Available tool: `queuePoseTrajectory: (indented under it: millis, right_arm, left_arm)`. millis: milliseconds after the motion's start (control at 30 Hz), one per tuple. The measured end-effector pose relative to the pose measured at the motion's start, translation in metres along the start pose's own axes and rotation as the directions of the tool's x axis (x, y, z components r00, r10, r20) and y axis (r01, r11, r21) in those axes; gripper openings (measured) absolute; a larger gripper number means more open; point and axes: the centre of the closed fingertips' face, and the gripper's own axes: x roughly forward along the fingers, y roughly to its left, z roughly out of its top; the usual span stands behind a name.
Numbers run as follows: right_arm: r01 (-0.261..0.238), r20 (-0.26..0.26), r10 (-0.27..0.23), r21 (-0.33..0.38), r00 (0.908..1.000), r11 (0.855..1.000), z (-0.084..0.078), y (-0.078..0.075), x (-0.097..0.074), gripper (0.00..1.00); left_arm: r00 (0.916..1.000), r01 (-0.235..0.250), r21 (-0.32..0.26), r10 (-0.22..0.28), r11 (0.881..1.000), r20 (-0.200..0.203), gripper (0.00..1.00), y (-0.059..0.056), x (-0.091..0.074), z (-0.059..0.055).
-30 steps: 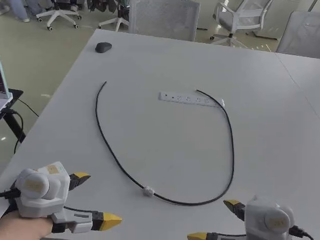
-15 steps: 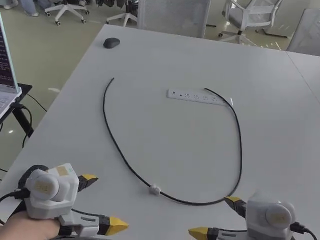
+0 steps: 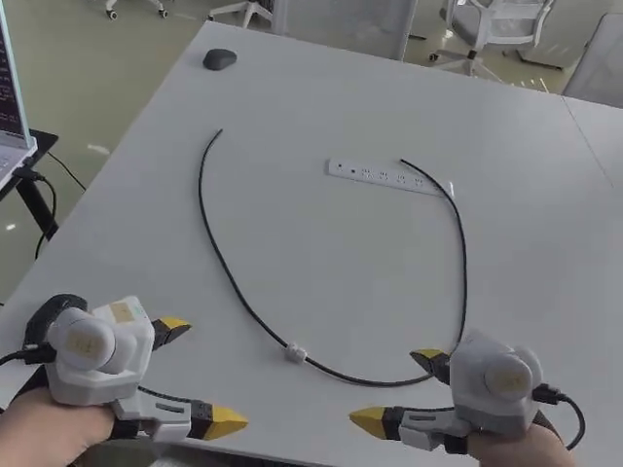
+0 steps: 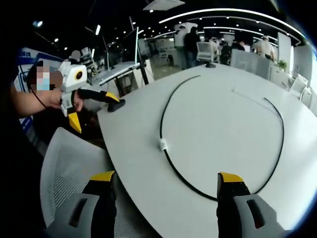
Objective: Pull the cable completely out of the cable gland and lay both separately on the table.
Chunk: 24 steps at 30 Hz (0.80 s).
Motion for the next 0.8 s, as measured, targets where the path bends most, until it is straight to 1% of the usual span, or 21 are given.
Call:
queuePoseTrajectory:
  millis: [100, 167, 233, 400, 567, 633, 767, 800]
  right_arm:
    - [0.002, -0.027, -0.002, -0.019, 0.9996, 1.000, 0.004, -0.004, 0.006, 0.82]
    - [0.000, -0.032, 0.000, -0.023, 0.9995, 1.000, 0.009, -0.005, 0.009, 0.80]
    - [-0.005, -0.052, 0.004, -0.028, 0.9986, 1.000, 0.011, -0.006, 0.013, 0.78]
    - [-0.019, -0.099, 0.012, -0.064, 0.9950, 0.998, 0.014, -0.007, 0.024, 0.73]
    - [-0.032, -0.142, 0.019, -0.093, 0.9897, 0.995, 0.016, -0.011, 0.038, 0.70]
    - [-0.042, -0.148, 0.025, -0.109, 0.9886, 0.993, 0.019, -0.012, 0.043, 0.69]
    - [-0.056, -0.164, 0.036, -0.121, 0.9859, 0.991, 0.022, -0.014, 0.053, 0.67]
    - [-0.070, -0.166, 0.049, -0.118, 0.9848, 0.991, 0.024, -0.012, 0.056, 0.66]
  left_arm:
    - [0.9999, -0.011, -0.008, 0.011, 1.000, -0.011, 0.93, 0.001, 0.001, -0.006]
    - [0.9996, -0.016, -0.008, 0.016, 1.000, -0.022, 0.92, 0.001, 0.002, -0.011]
    - [0.9994, -0.020, -0.009, 0.019, 1.000, -0.027, 0.92, 0.002, 0.003, -0.013]
    - [0.9995, -0.022, -0.009, 0.022, 1.000, -0.024, 0.92, 0.000, 0.004, -0.012]
    - [0.9998, -0.018, -0.008, 0.018, 1.000, -0.011, 0.90, -0.004, 0.005, -0.012]
    - [0.9997, -0.020, -0.012, 0.020, 1.000, -0.013, 0.90, -0.003, 0.006, -0.013]
    - [0.9996, -0.027, -0.022, 0.027, 0.999, -0.004, 0.90, -0.001, 0.006, -0.012]
    - [0.9996, -0.027, -0.026, 0.027, 0.999, 0.000, 0.89, -0.001, 0.006, -0.012]
